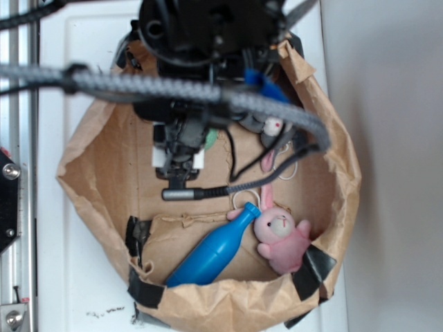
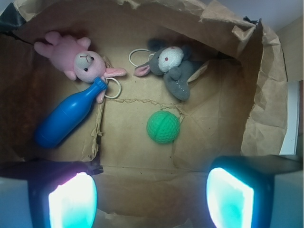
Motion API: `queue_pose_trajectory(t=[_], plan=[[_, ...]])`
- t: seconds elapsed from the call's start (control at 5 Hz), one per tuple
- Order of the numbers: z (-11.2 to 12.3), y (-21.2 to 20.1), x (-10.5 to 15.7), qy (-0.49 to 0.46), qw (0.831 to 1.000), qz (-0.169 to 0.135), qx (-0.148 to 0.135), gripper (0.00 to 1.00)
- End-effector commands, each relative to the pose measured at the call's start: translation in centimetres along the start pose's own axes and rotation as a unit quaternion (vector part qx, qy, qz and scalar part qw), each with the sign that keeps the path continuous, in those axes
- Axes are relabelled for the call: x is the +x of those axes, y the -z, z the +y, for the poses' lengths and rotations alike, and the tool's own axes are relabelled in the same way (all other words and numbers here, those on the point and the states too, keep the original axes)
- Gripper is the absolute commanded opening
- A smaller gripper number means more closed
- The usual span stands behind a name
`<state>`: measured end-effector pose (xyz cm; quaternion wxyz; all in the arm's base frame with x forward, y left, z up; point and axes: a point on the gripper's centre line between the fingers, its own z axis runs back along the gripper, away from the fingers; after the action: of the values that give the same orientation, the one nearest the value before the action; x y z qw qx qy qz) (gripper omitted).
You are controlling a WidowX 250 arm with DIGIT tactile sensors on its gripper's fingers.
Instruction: Grab the green ball.
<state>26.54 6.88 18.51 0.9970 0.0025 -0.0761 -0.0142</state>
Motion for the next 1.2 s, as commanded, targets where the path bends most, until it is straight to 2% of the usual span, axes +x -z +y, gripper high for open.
queue_pose_trajectory(t=[0.0,0.6,0.8,1.0], plan=[[-0.4,2.8,0.2,0.018,0.997,-0.081,0.012,1.0],[-0.7,9.9,2.6,0.015,0.997,-0.054,0.059,1.0],[-0.6,12.1,2.7,0.015,0.997,-0.037,0.073,1.0],[-1.1,13.9,1.7,0.027,0.996,-0.024,0.079,1.0]])
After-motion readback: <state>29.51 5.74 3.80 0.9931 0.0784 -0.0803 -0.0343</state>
